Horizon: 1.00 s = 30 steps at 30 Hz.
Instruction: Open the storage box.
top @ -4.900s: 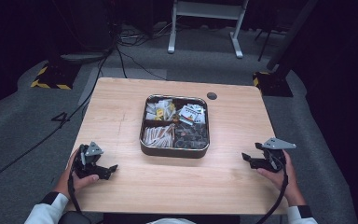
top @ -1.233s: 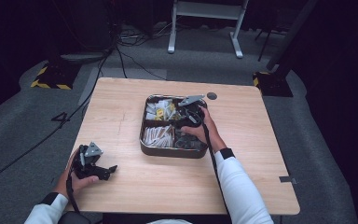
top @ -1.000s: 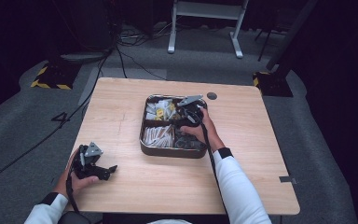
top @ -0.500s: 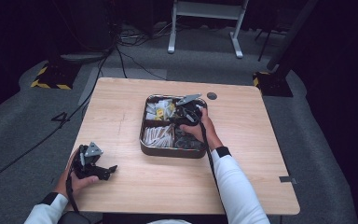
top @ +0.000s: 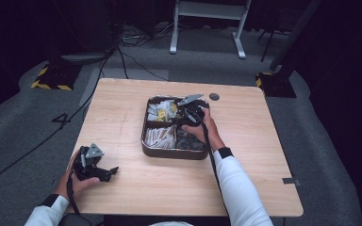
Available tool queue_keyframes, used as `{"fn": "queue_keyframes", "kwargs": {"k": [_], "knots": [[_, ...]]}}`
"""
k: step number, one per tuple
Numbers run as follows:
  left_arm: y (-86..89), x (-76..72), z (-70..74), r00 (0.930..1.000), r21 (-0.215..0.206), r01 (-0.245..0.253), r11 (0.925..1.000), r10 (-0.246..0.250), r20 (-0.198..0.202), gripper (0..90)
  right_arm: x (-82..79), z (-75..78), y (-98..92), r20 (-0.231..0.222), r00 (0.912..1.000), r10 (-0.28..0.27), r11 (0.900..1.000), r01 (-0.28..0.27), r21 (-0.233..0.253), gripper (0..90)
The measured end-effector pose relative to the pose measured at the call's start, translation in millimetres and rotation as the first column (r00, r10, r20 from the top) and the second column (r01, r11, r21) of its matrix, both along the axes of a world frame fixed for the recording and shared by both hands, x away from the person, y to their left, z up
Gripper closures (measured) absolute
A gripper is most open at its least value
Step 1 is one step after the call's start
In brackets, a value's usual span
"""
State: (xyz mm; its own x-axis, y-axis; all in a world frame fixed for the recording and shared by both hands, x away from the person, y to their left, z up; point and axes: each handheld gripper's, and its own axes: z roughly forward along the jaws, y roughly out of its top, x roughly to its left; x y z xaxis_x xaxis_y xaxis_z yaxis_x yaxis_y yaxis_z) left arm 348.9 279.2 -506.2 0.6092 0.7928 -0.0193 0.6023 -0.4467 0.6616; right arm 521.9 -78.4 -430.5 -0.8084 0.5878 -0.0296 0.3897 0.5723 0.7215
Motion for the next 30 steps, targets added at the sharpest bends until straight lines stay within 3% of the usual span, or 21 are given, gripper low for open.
{"fn": "queue_keyframes", "kwargs": {"k": [14,30], "knots": [[0.0,-0.1,0.0,1.0000,0.001,-0.001,1.0000,0.001,0.001,0.5,-3.3,14.6,-10.1,0.030,0.9995,-0.012,1.000,0.011,0.011,59.7],[0.5,-0.1,0.1,1.0000,0.002,0.004,1.0000,-0.004,0.002,0.5,-11.2,34.0,-43.5,0.049,0.9979,-0.044,0.999,0.043,0.012,59.7]]}}
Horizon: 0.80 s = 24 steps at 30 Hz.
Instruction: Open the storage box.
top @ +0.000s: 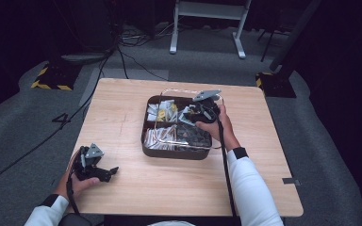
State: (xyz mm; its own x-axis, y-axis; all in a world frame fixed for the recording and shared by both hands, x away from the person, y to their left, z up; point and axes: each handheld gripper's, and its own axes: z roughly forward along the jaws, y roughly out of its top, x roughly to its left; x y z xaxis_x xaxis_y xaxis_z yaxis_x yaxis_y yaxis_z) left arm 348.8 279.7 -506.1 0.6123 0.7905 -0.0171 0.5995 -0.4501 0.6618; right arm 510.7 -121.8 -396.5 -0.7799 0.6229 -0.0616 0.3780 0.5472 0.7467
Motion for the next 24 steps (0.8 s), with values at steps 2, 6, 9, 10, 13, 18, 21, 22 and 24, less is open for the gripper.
{"fn": "queue_keyframes", "kwargs": {"k": [2,6,9,10,13,18,21,22,24], "knots": [[0.0,0.0,0.0,1.0000,-0.001,0.000,1.0000,0.000,0.000,0.5,-2.4,2.0,-6.7,0.002,1.0000,-0.002,1.000,0.002,0.002,59.7],[0.0,0.0,0.0,1.0000,0.000,0.000,1.0000,0.000,0.000,0.5,-5.8,5.4,-13.5,0.007,0.9999,-0.007,1.000,0.007,-0.002,59.7],[0.0,0.0,0.0,1.0000,-0.001,0.000,1.0000,0.000,0.000,0.5,-10.8,10.3,-22.8,0.012,0.9999,-0.008,1.000,0.009,-0.009,59.7],[0.0,0.0,0.0,1.0000,0.000,0.000,1.0000,0.000,0.000,0.5,-11.7,11.5,-25.4,0.015,0.9998,-0.012,1.000,0.012,-0.011,59.7],[0.0,0.0,0.0,1.0000,0.000,0.000,1.0000,0.000,0.000,0.5,-13.7,14.2,-32.0,0.017,0.9997,-0.017,1.000,0.017,-0.010,59.7],[0.0,0.0,0.0,1.0000,0.000,0.000,1.0000,0.000,0.000,0.5,-20.8,18.0,-53.0,0.025,0.9990,-0.037,0.999,0.037,-0.020,59.7],[0.0,0.0,0.0,1.0000,0.000,0.000,1.0000,0.000,0.000,0.5,-22.7,18.3,-60.0,0.025,0.9986,-0.047,0.999,0.047,-0.019,59.7],[0.0,0.0,0.0,1.0000,0.000,0.000,1.0000,0.000,0.000,0.5,-23.6,18.4,-63.8,0.026,0.9983,-0.052,0.998,0.052,-0.020,59.7],[0.0,0.0,0.0,1.0000,0.000,0.000,1.0000,0.000,0.000,0.6,-25.4,18.3,-72.1,0.026,0.9977,-0.062,0.998,0.063,-0.026,59.7]]}}
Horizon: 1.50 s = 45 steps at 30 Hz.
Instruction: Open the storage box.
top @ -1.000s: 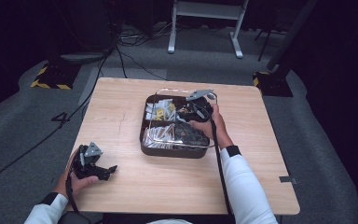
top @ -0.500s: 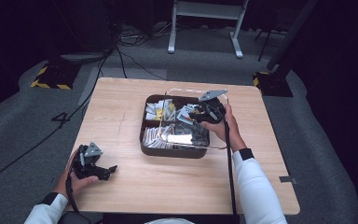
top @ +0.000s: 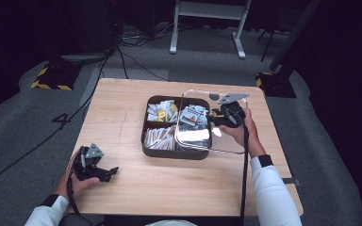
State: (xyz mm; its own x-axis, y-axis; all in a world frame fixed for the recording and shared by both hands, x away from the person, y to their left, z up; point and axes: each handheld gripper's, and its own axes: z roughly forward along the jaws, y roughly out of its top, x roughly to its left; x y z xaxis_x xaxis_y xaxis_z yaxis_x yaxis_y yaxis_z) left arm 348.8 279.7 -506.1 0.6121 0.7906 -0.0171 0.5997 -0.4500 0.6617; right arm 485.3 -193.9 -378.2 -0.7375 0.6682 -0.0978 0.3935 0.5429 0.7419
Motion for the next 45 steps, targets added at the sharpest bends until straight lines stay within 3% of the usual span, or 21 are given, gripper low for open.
{"fn": "queue_keyframes", "kwargs": {"k": [13,45], "knots": [[0.0,0.0,0.0,1.0000,-0.001,0.000,1.0000,0.000,0.000,0.5,-6.2,0.0,-41.8,0.001,0.9983,-0.058,0.998,0.058,-0.001,59.7],[0.0,0.0,0.0,1.0000,-0.001,0.000,1.0000,0.000,0.000,0.5,-17.3,-17.2,-114.3,-0.027,0.9871,-0.158,0.987,0.158,0.010,59.7]]}}
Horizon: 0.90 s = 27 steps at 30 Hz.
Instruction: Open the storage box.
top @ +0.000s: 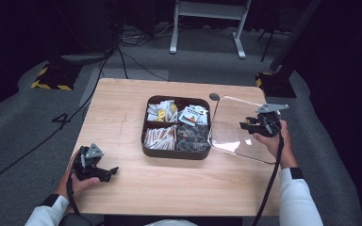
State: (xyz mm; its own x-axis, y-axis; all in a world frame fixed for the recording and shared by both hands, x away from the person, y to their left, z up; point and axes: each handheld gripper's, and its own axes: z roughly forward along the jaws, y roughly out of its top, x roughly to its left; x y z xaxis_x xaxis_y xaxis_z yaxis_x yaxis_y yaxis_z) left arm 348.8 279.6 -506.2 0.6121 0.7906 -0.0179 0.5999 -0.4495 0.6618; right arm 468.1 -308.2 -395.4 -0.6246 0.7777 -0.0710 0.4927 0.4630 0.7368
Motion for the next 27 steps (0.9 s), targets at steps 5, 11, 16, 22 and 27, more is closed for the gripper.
{"fn": "queue_keyframes", "kwargs": {"k": [5,11,16,22,27], "knots": [[0.0,0.0,0.0,1.0000,0.001,0.000,1.0000,0.000,0.001,0.5,-2.4,-3.6,-9.6,-0.006,0.9999,-0.014,1.000,0.014,0.000,59.7],[0.0,0.0,0.0,1.0000,0.001,0.000,1.0000,0.000,0.000,0.5,-3.2,-7.3,-15.5,-0.009,0.9997,-0.022,1.000,0.021,-0.011,59.7],[0.0,0.0,0.0,1.0000,0.000,0.000,1.0000,0.000,0.000,0.5,-2.6,-14.2,-19.6,-0.021,0.9994,-0.028,1.000,0.028,-0.012,59.7],[0.0,0.0,0.0,1.0000,0.000,0.000,1.0000,0.000,0.000,0.5,-0.7,-25.1,-22.3,-0.037,0.9987,-0.035,0.999,0.034,-0.025,59.6],[0.0,0.0,0.0,1.0000,0.000,0.000,1.0000,0.000,0.000,0.5,1.4,-33.7,-23.9,-0.052,0.9978,-0.041,0.999,0.039,-0.030,59.6]]}}
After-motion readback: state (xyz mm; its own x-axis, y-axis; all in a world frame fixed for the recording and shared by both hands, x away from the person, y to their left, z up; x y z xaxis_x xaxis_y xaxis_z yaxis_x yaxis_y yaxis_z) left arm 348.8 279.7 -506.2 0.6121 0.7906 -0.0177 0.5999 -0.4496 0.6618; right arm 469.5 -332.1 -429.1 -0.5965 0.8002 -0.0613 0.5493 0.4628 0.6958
